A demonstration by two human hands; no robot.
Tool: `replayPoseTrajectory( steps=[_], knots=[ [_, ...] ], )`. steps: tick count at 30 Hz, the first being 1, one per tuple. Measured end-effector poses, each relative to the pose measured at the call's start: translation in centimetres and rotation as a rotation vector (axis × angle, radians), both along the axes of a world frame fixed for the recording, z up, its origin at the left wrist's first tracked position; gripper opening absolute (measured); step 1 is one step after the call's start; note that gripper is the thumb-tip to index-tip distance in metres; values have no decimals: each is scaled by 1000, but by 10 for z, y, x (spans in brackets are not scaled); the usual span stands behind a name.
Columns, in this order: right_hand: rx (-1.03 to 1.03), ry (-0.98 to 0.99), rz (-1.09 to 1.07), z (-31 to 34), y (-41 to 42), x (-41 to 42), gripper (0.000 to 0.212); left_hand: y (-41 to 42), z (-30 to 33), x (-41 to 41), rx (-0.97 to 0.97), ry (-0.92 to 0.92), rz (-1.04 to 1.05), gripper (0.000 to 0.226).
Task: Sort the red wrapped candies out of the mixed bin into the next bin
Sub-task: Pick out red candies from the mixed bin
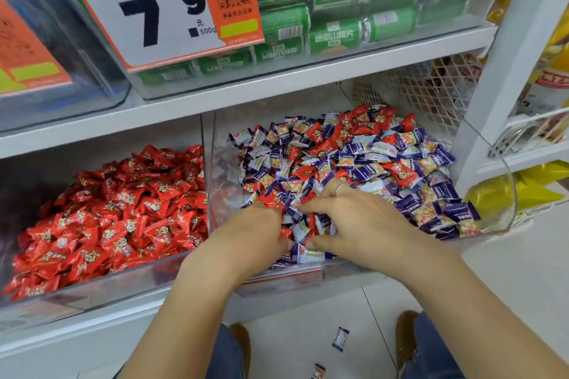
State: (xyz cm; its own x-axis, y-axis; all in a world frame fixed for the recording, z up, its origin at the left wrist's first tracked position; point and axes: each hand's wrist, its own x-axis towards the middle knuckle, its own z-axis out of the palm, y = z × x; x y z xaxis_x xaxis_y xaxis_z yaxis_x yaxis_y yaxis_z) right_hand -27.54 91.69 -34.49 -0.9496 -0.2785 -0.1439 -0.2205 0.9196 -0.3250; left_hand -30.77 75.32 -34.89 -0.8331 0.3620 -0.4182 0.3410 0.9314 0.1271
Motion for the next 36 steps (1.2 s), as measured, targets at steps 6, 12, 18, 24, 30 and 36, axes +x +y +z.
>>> replayPoseTrajectory(
  steps=[6, 12, 18, 24, 30, 36],
  knots=[
    [134, 93, 37, -4, -8, -3, 35, 1, -3, 0, 31, 182, 49, 29],
    [67, 140, -18, -6, -5, -5, 12, 0, 1, 2, 164, 199, 62, 38],
    [31, 174, -107, -4, 11, -1, 32, -2, 6, 5, 238, -59, -48, 49],
    [28, 189, -251, 3, 41, 0, 37, 1, 8, 11, 231, 32, -70, 20],
    [-66, 183, -372, 3, 65, 0, 30, 0, 21, 6, 478, 273, 81, 19],
    [-305, 258, -477, 7, 76, 7, 9, -1, 21, 6, 441, 270, 110, 16]
  ],
)
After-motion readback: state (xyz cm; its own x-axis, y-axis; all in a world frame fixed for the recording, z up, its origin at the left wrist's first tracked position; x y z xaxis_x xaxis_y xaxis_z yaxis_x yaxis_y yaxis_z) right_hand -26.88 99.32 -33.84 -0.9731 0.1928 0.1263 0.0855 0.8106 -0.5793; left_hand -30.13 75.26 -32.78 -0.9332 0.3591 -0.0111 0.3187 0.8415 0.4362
